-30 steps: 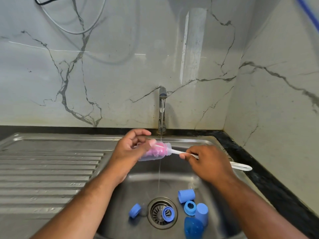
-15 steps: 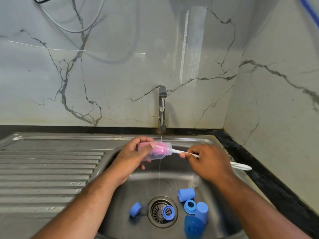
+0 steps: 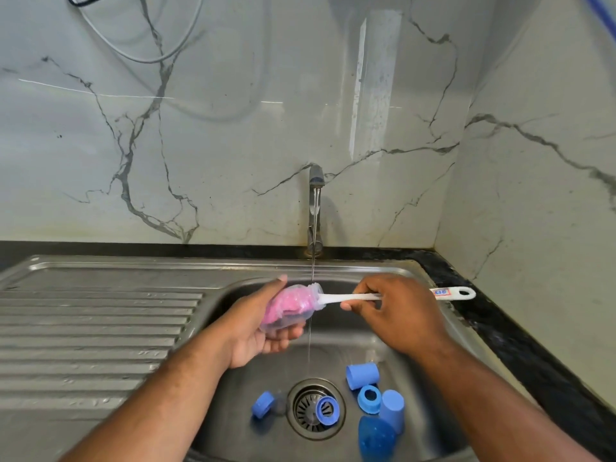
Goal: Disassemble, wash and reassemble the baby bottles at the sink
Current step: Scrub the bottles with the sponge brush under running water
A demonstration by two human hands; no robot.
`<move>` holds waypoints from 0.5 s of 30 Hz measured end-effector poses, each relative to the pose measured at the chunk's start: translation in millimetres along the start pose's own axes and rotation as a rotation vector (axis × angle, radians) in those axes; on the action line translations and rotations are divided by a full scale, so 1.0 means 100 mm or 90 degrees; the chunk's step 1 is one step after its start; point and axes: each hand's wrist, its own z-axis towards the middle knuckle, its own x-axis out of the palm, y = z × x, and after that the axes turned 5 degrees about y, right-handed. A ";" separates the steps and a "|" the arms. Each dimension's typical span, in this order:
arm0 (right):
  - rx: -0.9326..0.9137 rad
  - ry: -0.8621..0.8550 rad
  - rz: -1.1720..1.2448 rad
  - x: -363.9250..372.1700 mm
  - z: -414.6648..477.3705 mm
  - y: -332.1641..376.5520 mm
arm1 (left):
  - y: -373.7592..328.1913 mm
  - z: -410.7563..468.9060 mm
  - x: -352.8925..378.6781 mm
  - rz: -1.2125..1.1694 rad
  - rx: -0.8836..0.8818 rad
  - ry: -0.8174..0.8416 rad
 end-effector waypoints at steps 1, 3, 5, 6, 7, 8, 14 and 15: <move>0.006 0.007 -0.016 0.00 0.00 -0.01 | 0.00 -0.01 0.02 0.024 0.013 0.003; 0.025 0.046 -0.048 0.02 -0.01 -0.01 | -0.03 0.01 0.03 0.050 0.125 -0.013; 0.046 0.069 -0.057 0.06 -0.01 0.01 | -0.08 0.03 0.02 0.079 0.270 -0.010; 0.063 0.071 -0.047 0.07 0.00 0.01 | -0.11 0.03 0.01 0.098 0.324 0.002; 0.079 0.070 -0.038 0.08 0.00 0.01 | -0.12 0.04 -0.01 0.123 0.361 0.015; 0.086 0.069 -0.035 0.09 0.01 0.01 | -0.12 0.04 -0.03 0.143 0.387 0.025; 0.023 0.052 -0.039 0.05 0.01 0.02 | -0.15 0.07 -0.05 -0.099 0.388 -0.050; -0.007 0.032 -0.040 0.05 0.02 0.00 | -0.16 0.08 -0.06 -0.104 0.367 -0.083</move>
